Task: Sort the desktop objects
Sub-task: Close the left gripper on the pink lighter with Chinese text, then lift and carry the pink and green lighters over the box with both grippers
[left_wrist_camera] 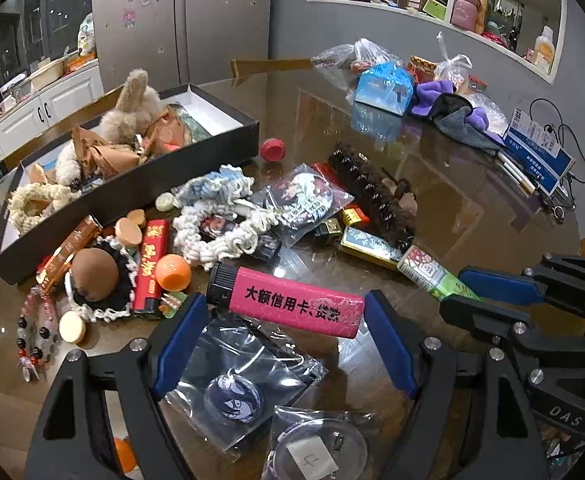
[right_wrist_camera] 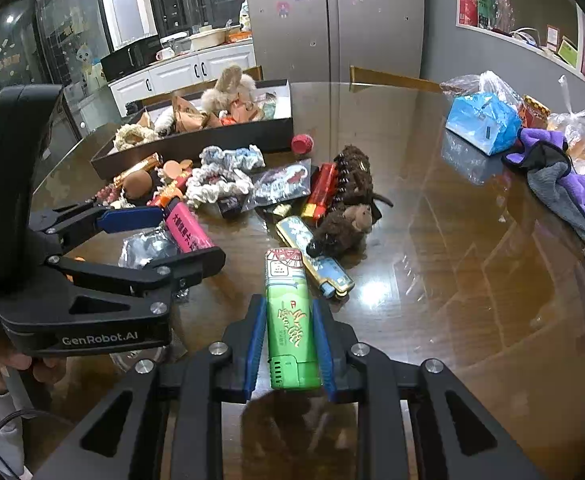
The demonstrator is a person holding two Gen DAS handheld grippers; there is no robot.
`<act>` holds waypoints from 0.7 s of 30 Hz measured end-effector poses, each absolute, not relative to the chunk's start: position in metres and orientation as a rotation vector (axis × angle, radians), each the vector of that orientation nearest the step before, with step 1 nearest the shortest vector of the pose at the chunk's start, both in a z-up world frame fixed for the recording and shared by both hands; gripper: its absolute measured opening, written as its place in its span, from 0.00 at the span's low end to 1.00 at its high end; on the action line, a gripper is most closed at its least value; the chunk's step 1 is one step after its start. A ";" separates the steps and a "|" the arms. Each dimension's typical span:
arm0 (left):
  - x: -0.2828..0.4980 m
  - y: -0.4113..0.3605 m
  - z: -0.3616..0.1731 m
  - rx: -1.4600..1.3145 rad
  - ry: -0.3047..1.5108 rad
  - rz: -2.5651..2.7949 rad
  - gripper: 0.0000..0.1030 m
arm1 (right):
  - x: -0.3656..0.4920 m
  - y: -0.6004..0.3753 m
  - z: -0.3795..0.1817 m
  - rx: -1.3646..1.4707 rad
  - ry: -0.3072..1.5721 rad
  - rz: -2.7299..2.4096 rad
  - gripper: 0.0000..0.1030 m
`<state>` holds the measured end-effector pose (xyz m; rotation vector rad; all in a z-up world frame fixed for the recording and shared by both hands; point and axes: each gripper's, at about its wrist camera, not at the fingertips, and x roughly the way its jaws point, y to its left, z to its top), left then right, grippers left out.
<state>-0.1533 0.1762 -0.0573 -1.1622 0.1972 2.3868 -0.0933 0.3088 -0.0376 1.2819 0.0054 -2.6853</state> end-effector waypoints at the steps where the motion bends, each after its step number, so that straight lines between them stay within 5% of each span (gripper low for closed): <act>1: -0.153 0.175 -0.055 -1.158 0.195 2.390 0.79 | -0.094 0.308 -0.035 1.274 0.008 -2.688 0.24; 21: -0.164 0.128 -0.025 -1.138 0.134 2.513 0.79 | -0.129 0.267 0.001 1.150 0.058 -2.653 0.24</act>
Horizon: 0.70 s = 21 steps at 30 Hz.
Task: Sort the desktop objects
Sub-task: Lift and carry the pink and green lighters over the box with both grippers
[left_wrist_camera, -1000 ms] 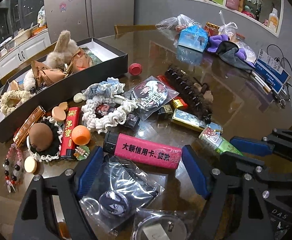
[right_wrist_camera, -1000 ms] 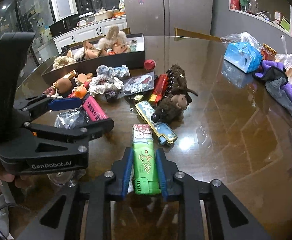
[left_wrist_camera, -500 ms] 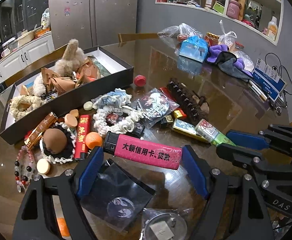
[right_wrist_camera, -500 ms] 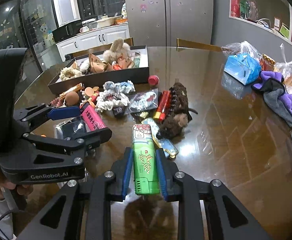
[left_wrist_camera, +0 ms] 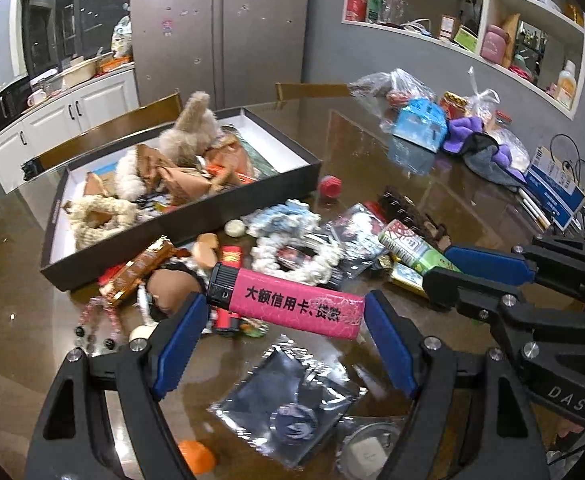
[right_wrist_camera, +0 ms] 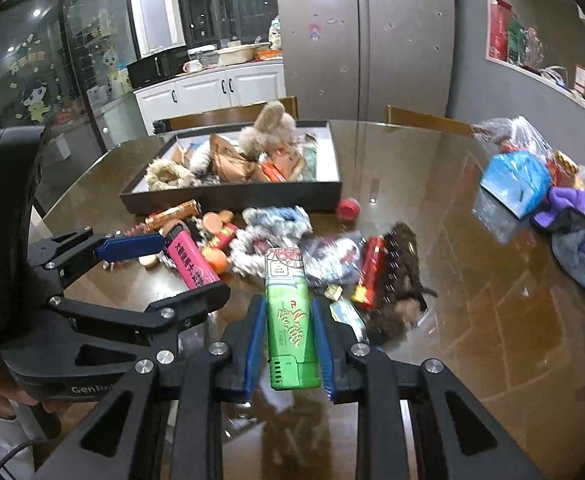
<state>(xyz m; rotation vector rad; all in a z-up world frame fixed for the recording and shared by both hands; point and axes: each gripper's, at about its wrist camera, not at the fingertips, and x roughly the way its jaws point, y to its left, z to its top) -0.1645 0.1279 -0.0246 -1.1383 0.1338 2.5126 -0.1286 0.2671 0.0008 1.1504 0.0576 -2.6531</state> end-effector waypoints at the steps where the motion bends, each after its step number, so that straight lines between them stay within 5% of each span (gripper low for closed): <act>1: -0.166 0.124 -0.023 -1.135 0.126 2.523 0.79 | -0.131 0.264 0.002 1.145 0.061 -2.649 0.24; 21: -0.216 0.066 -0.003 -1.131 0.005 2.641 0.79 | -0.197 0.218 0.031 1.071 0.120 -2.617 0.24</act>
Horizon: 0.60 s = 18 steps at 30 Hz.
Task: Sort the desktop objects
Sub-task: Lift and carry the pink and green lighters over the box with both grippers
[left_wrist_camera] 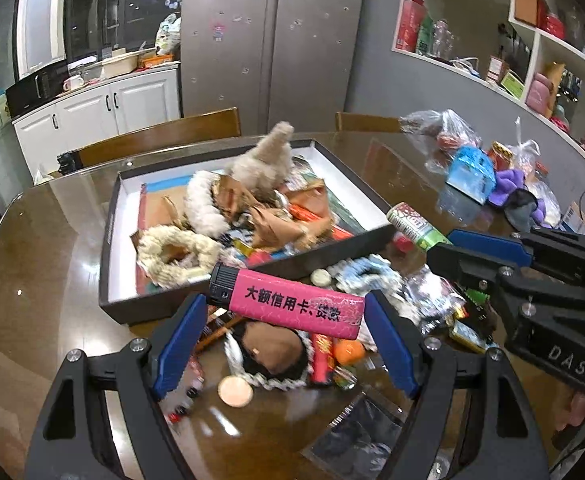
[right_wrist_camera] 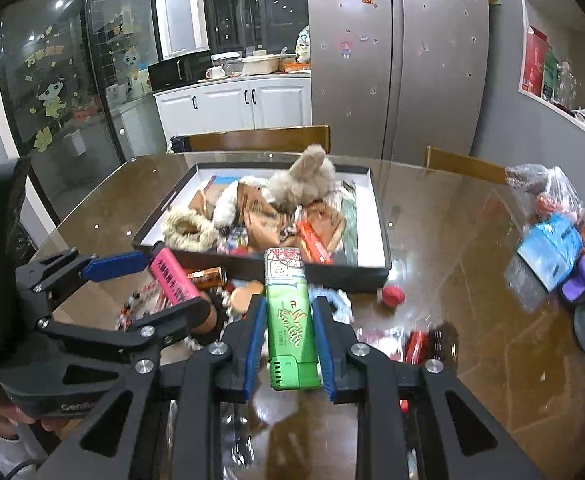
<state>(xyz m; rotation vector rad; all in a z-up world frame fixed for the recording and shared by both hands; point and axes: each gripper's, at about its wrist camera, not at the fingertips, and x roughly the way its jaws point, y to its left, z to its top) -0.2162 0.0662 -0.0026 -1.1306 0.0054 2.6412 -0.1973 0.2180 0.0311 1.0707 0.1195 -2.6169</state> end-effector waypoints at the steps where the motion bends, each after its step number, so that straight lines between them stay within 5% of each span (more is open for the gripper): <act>1: -0.221 0.063 -0.002 -1.129 0.000 2.645 0.79 | -0.203 0.216 0.032 1.072 0.123 -2.614 0.24; 18: -0.300 0.010 -0.002 -1.146 -0.092 2.711 0.79 | -0.282 0.185 0.011 1.159 0.182 -2.576 0.24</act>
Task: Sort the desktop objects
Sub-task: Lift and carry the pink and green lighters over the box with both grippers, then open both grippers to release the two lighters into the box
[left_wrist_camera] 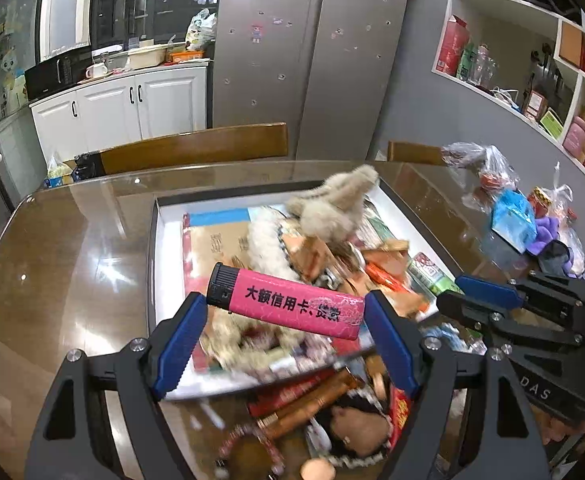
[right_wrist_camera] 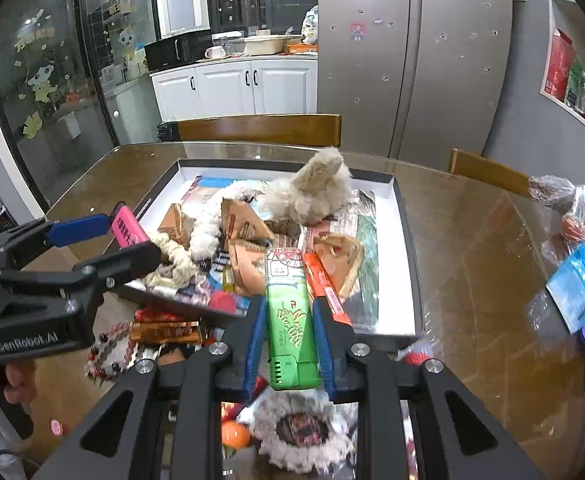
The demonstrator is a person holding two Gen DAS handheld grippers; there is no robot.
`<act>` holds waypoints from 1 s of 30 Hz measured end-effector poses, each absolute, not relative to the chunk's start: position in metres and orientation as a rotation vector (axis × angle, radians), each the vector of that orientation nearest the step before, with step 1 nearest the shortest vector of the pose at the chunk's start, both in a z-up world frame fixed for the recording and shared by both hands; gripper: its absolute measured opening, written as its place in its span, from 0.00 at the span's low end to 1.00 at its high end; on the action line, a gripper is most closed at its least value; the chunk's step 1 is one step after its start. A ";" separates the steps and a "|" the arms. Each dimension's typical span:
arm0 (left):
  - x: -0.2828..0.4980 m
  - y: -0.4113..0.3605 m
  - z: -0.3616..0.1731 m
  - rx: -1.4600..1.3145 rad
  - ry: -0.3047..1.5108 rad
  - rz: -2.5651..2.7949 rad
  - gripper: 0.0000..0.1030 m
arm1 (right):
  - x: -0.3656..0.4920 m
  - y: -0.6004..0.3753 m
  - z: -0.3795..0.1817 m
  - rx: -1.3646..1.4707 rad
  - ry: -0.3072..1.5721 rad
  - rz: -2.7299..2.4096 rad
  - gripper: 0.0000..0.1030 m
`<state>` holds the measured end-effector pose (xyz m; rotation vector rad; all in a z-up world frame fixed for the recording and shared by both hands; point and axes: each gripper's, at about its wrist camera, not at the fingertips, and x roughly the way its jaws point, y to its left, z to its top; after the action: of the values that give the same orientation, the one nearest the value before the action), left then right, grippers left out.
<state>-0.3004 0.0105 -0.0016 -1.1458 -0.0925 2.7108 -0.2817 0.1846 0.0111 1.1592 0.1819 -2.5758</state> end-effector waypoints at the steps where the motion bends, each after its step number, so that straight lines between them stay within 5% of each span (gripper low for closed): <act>1: -0.307 0.009 -0.003 -1.148 -0.090 2.712 0.79 | -0.286 0.183 0.011 1.160 0.186 -2.576 0.24; 24: -0.365 0.004 -0.027 -1.205 -0.044 2.724 0.80 | -0.333 0.160 -0.006 1.205 0.240 -2.554 0.24; 25: -0.365 0.005 -0.027 -1.217 -0.031 2.726 0.80 | -0.333 0.160 -0.005 1.205 0.236 -2.552 0.27; 28: -0.363 0.005 -0.026 -1.225 0.011 2.738 0.91 | -0.333 0.161 0.000 1.195 0.232 -2.577 0.65; 30: -0.361 0.006 -0.021 -1.205 0.041 2.777 0.96 | -0.329 0.161 0.006 1.160 0.260 -2.606 0.72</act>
<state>-0.3608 0.0060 -0.0213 -1.2051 0.0411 2.7768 -0.3288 0.1607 0.0060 1.1603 0.2598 -2.6063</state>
